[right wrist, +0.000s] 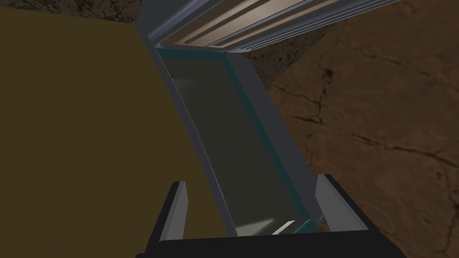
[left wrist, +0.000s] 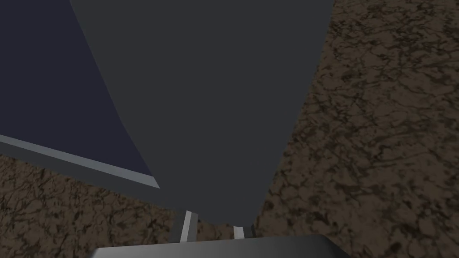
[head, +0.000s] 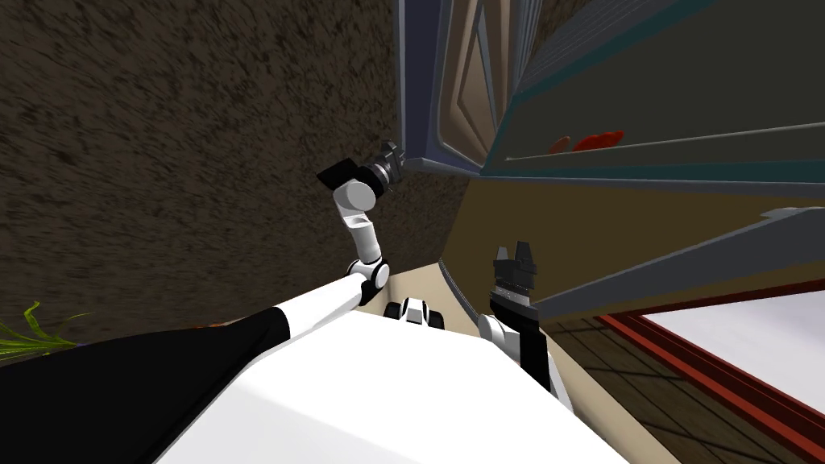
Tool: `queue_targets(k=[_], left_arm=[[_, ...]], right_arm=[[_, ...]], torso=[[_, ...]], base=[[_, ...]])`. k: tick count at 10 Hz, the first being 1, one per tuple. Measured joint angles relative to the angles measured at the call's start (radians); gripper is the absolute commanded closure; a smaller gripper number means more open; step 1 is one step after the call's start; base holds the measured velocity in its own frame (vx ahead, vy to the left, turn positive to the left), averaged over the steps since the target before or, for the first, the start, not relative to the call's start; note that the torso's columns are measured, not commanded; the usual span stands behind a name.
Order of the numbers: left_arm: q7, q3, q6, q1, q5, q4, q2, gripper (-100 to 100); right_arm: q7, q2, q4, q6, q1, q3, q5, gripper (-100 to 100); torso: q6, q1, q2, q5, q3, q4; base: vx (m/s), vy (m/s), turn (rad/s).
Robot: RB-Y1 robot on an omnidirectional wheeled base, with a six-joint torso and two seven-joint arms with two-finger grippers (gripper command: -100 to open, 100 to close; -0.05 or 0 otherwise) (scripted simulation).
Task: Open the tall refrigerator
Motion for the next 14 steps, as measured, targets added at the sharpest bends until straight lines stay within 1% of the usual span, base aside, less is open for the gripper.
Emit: queue_targets(k=[1, 3, 4, 5, 6, 7, 8, 9, 14], left_arm=[[0.006, 0.007, 0.011, -0.017, -0.003, 0.003, 0.003, -100], [0.023, 0.026, 0.040, -0.050, -0.010, 0.011, 0.012, -100], [0.030, 0.032, 0.053, -0.066, -0.014, 0.014, 0.014, -100], [0.041, 0.036, 0.068, -0.093, -0.021, 0.014, 0.016, -100], [0.049, 0.041, 0.079, -0.112, -0.021, 0.017, 0.019, -100], [0.061, 0.046, 0.104, -0.133, -0.032, 0.025, 0.017, -100], [0.072, 0.054, 0.124, -0.152, -0.035, 0.028, 0.021, -100], [0.073, 0.056, 0.127, -0.153, -0.035, 0.028, 0.022, 0], [0.073, 0.057, 0.130, -0.149, -0.036, 0.031, 0.022, 0]], right_arm=[[0.000, 0.000, 0.000, 0.000, 0.000, 0.000, 0.000, 0], [0.000, 0.001, 0.000, 0.000, 0.000, 0.001, 0.000, 0], [0.000, 0.001, 0.000, 0.000, 0.000, 0.001, 0.000, 0], [0.000, 0.001, 0.000, 0.000, 0.000, 0.001, 0.000, 0], [0.000, 0.001, 0.000, 0.000, 0.000, 0.001, 0.000, 0], [0.000, 0.000, 0.000, 0.000, 0.000, 0.000, 0.000, 0], [0.000, 0.000, 0.000, 0.000, 0.000, 0.000, 0.000, 0], [0.000, 0.000, 0.000, 0.000, 0.000, 0.000, 0.000, 0], [0.000, 0.001, 0.000, 0.000, 0.000, 0.000, 0.000, 0]], torso=[[-0.004, -0.001, 0.004, 0.002, 0.003, 0.000], [-0.004, 0.000, 0.011, 0.002, 0.008, 0.003], [-0.004, 0.004, 0.009, 0.003, 0.007, 0.002], [-0.007, 0.011, 0.006, 0.007, 0.006, -0.001], [-0.010, 0.019, 0.004, 0.011, 0.005, -0.003], [-0.009, 0.021, 0.003, 0.011, 0.003, 0.002], [-0.009, 0.021, 0.006, 0.010, 0.005, 0.005], [-0.009, 0.019, 0.009, 0.011, 0.008, 0.002], [-0.011, 0.021, 0.006, 0.012, 0.006, -0.002]], base=[[0.002, 0.016, 0.101], [-0.008, -0.023, 0.042], [0.012, -0.010, 0.004], [0.015, -0.005, 0.012], [0.009, 0.002, 0.082], [0.018, 0.021, 0.047], [0.017, 0.016, 0.010], [0.010, 0.007, 0.004], [0.000, 0.000, 0.000]])
